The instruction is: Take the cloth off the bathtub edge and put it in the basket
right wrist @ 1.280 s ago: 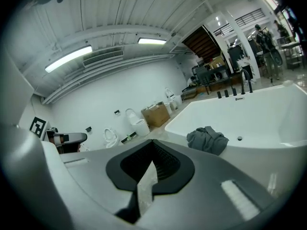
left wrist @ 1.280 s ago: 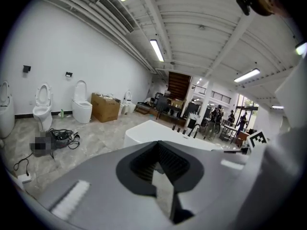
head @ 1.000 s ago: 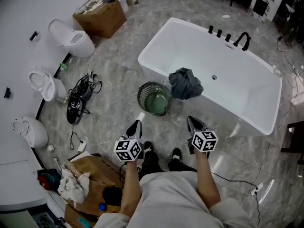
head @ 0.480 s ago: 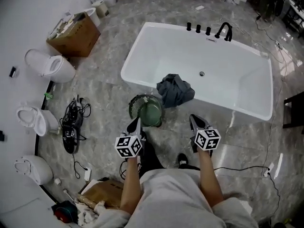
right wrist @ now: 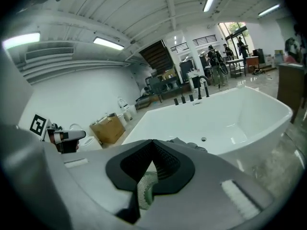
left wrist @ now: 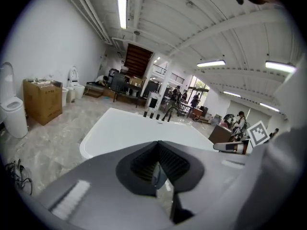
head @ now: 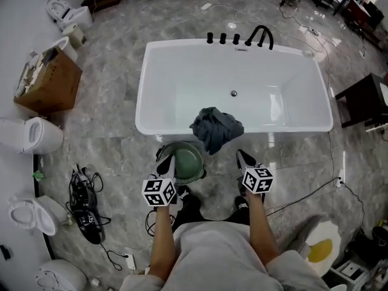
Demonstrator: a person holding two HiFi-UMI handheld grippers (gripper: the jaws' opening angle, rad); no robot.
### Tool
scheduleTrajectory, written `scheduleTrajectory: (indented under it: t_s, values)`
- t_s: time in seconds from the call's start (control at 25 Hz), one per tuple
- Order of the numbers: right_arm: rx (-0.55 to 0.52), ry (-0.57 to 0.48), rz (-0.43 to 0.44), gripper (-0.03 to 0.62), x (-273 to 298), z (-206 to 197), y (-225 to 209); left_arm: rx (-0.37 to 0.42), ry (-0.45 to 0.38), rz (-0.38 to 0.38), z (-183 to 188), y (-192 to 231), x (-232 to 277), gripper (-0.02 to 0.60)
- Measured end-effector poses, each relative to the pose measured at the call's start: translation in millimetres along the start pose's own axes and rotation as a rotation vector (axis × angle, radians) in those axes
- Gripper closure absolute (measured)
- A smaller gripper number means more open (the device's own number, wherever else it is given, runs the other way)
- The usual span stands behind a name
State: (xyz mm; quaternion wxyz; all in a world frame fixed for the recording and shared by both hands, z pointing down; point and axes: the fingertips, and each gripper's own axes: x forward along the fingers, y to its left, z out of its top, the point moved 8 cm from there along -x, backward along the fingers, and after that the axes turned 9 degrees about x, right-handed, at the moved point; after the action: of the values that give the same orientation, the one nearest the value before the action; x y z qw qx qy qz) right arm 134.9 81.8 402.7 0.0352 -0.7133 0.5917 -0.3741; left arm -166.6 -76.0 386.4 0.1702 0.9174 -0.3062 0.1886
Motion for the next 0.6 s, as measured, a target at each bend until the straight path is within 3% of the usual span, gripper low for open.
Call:
scheduleTrajectory:
  t_s: [0.24, 0.44, 0.6]
  values:
    - [-0.021, 0.006, -0.088, 0.592, 33.3, -14.6, 36.5, 0.001, 0.085, -0.11, -24.1, 60.2, 21.6, 0.525]
    - [-0.044, 0.024, -0.117, 0.592, 57.0, -22.3, 33.1, 0.054, 0.153, -0.167, -49.9, 70.4, 52.7, 0.525]
    - [-0.025, 0.022, -0.126, 0.592, 88.0, -34.7, 16.6, 0.084, 0.192, -0.168, -69.0, 73.7, 76.4, 0.525]
